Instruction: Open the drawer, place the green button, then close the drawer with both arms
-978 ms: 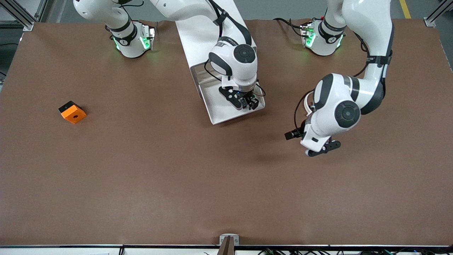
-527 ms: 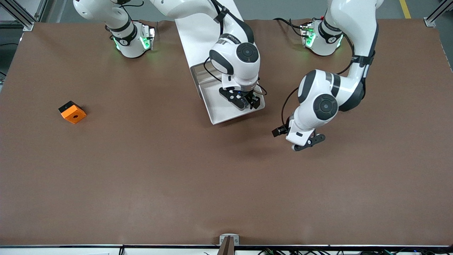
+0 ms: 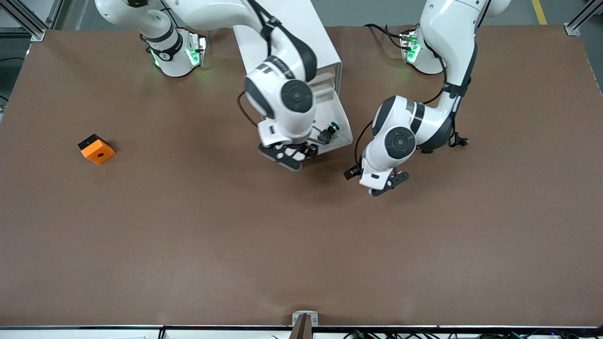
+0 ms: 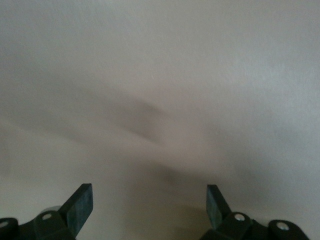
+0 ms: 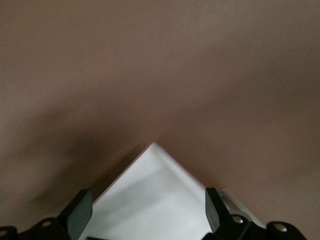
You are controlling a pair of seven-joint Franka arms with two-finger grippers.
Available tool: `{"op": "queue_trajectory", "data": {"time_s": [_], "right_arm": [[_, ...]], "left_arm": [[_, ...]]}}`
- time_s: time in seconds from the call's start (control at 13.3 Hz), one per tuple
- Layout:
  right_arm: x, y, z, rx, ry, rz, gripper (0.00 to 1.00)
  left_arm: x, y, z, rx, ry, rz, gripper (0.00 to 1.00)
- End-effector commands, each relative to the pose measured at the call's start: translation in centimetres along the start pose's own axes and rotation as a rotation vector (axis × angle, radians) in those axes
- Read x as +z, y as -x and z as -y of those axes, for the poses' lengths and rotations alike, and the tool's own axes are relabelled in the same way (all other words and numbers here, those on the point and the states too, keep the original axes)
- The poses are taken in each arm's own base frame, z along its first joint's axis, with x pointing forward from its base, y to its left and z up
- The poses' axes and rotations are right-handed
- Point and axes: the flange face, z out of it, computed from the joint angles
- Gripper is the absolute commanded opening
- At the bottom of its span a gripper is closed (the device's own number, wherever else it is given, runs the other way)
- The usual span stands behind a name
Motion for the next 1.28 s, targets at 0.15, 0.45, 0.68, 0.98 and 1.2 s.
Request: {"op": "queue_trajectory", "data": {"time_s": [0.15,0.45,0.68,0.98,1.2], "right_arm": [[-7.0,-10.9,-11.0,-0.141,-0.002,0.053,1.00],[-11.2,-18.1,-21.9,-0.269,0.037,0.081,1.00],[-14.2,-21.8,-30.8,-0.394,0.032,0.113,1.00],[-15.6,-26.1,-41.2,-0.516,0.002,0.124,1.00],[-16.3,-27.6,-44.2,-0.503,0.041,0.096,1.00]], "left_arm": [[1.1,5.2,-2.7,0.046,-0.012,0.001,1.00],[2.5,8.4,-3.7,0.102,-0.036,0.015,1.00],[3.6,10.6,-3.9,0.132,-0.062,0.025,1.00],[4.3,12.7,-4.3,0.164,-0.076,0.036,1.00],[5.0,15.4,-4.3,0.189,-0.095,0.062,1.00]]}}
